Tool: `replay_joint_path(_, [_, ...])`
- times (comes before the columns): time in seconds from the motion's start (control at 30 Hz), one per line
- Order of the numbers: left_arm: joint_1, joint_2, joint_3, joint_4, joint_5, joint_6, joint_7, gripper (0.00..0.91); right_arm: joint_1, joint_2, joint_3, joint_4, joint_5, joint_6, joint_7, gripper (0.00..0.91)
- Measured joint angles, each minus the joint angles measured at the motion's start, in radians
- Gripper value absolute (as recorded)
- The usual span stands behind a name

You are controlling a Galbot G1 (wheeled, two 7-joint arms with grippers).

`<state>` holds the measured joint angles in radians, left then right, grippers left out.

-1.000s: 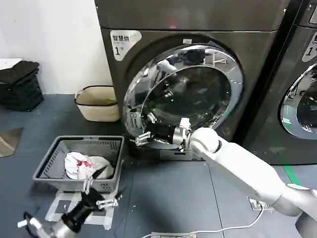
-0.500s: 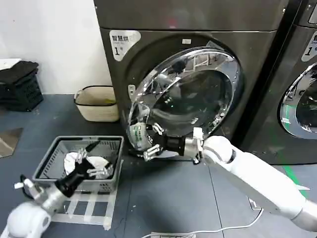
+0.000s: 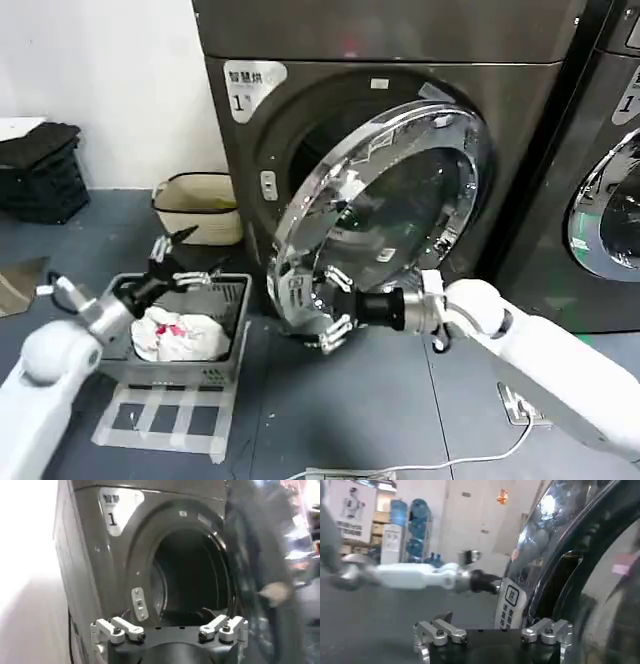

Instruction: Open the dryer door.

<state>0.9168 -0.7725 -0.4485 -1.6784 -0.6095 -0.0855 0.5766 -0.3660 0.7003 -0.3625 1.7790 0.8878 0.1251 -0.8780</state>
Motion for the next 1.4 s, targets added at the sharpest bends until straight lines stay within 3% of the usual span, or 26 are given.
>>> replay_joint_path(0.23, [-0.163, 0.018, 0.169, 0.071, 0.010, -0.010, 0.032, 0.907, -0.056, -0.036, 0.077, -0.012, 0.042, 0.016, -0.124, 0.907])
replay_joint_path(0.83, [-0.496, -0.070, 0.647, 0.124, 0.036, -0.029, 0.096, 0.907, -0.336, -0.140, 0.417, -0.024, 0.041, 0.019, -0.323, 0.907])
replay_joint_path(1.17, [-0.575, -0.151, 0.771, 0.134, 0.054, -0.042, 0.103, 0.907, -0.693, -0.153, 0.787, 0.017, 0.035, 0.041, -0.330, 0.907])
replay_joint_path(1.4, [-0.575, -0.204, 0.798, 0.141, 0.065, -0.064, 0.103, 0.907, -1.077, -0.077, 1.213, 0.088, 0.062, 0.096, -0.314, 0.907])
